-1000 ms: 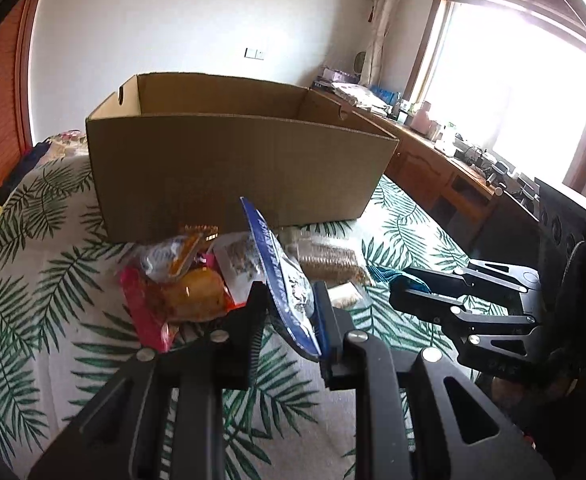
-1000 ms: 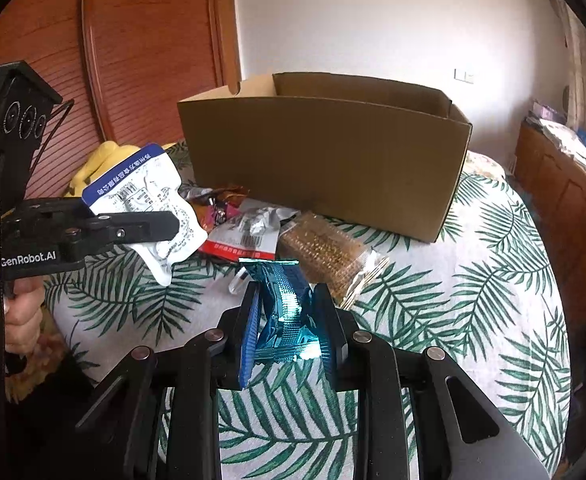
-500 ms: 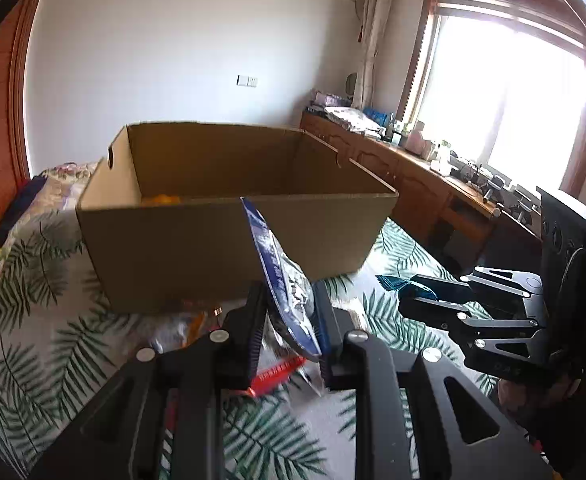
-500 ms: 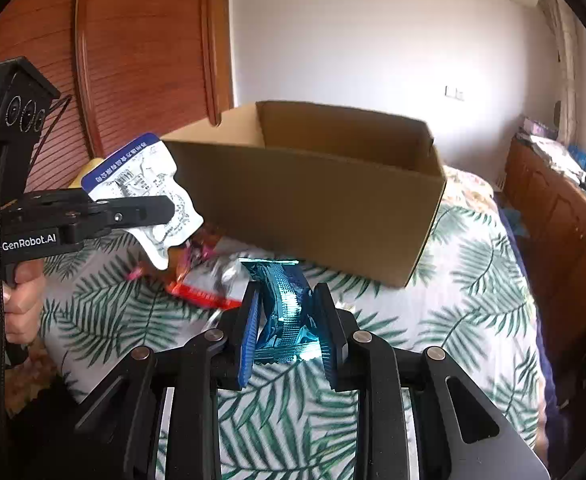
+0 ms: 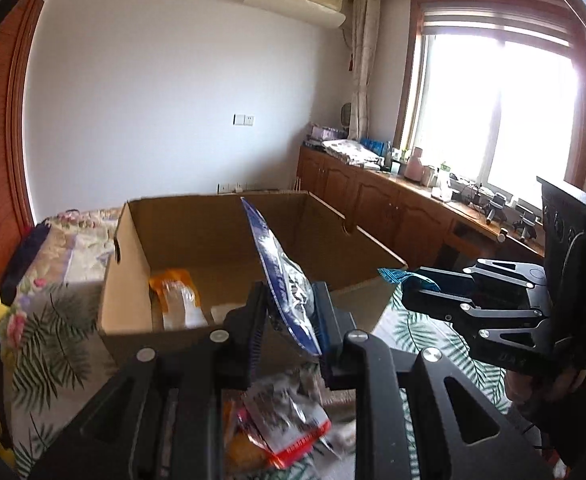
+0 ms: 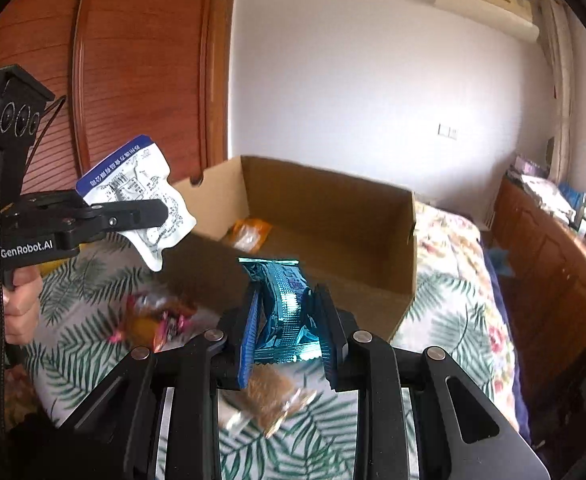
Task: Organize snacks
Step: 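Lift both held packs and carry them over the cardboard box, then open both tools to drop the packs into the box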
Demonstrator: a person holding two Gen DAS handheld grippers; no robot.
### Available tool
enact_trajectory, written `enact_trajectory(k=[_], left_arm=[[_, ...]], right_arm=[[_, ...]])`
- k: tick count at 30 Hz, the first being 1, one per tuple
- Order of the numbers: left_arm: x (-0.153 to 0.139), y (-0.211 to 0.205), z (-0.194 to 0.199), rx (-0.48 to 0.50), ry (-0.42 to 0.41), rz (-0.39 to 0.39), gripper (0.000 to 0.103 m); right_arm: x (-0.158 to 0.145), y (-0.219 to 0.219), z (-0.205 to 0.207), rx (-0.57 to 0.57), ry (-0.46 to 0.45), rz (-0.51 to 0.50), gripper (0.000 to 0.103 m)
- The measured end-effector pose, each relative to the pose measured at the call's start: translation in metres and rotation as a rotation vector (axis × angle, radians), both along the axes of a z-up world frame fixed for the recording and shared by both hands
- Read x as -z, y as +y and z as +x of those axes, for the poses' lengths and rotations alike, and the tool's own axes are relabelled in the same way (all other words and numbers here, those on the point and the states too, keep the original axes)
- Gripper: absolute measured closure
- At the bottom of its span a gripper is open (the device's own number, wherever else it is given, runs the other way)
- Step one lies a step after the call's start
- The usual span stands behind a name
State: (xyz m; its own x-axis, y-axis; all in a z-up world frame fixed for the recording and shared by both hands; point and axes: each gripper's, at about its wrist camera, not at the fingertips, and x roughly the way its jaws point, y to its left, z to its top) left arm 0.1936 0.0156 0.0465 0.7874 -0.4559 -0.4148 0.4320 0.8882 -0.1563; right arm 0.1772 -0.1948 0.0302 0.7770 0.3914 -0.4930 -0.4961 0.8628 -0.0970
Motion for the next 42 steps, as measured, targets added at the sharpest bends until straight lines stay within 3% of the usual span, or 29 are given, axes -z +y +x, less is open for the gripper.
enact_trajectory(k=[11, 32, 42], left_arm=[[-0.004, 0.012, 0.042, -0.04, -0.022, 0.01, 0.083], [0.032, 0.008, 0.097, -0.081, 0.066, 0.033, 0.082], [0.033, 0.009, 0.097, -0.102, 0.079, 0.035, 0.065]], right_arm=[[-0.014, 0.009, 0.041, 0.007, -0.036, 0.002, 0.078], [0.016, 0.012, 0.101, 0.027, 0.022, 0.0, 0.076], [0.02, 0.014, 0.104, 0.033, 0.033, 0.004, 0.067]])
